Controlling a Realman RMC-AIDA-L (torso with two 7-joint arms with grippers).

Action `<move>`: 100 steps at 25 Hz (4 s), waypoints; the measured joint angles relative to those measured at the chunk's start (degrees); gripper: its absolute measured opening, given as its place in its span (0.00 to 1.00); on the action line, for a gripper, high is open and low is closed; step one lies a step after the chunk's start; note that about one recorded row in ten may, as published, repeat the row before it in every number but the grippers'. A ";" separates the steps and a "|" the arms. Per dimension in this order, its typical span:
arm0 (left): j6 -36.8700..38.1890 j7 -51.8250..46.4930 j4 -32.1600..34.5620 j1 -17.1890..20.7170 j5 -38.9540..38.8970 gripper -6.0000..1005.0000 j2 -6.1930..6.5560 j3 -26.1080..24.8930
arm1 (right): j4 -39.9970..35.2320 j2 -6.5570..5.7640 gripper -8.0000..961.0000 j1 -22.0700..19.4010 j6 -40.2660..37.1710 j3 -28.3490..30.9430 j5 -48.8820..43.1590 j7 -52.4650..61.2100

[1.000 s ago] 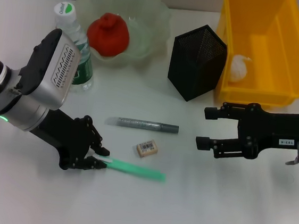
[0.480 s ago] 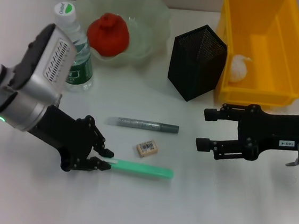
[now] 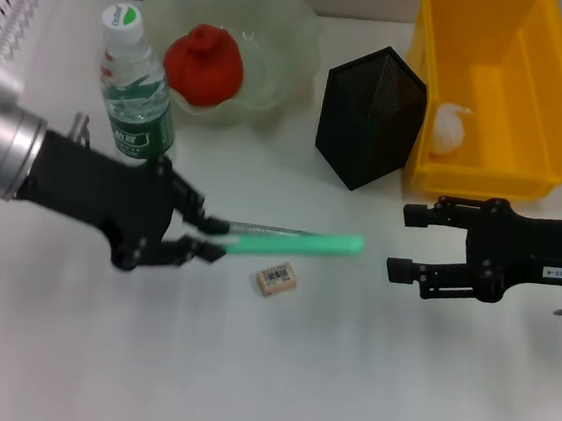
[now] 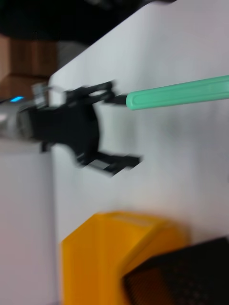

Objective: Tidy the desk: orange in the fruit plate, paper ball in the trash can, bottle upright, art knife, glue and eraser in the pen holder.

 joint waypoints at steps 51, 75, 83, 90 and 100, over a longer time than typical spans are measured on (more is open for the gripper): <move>-16.15 -57.71 25.51 -26.03 29.80 0.30 -1.00 52.02 | -0.86 0.58 0.86 -3.23 -1.13 2.96 0.33 -6.42; -21.86 -57.64 21.28 -26.33 29.96 0.34 -1.00 58.95 | -0.44 1.72 0.86 -1.69 -1.11 2.95 1.14 -7.18; -24.10 -58.18 21.66 -26.06 29.96 0.36 -1.00 60.37 | -0.28 1.81 0.86 -1.63 -0.82 2.95 1.14 -7.79; -24.69 -58.28 23.53 -25.36 29.24 0.46 -1.00 60.24 | -0.24 1.81 0.86 -1.71 -0.69 2.95 1.14 -7.82; -21.87 -51.68 36.33 -11.16 6.48 0.72 -0.58 39.29 | -0.25 1.53 0.86 -1.90 -1.11 4.04 1.83 -7.82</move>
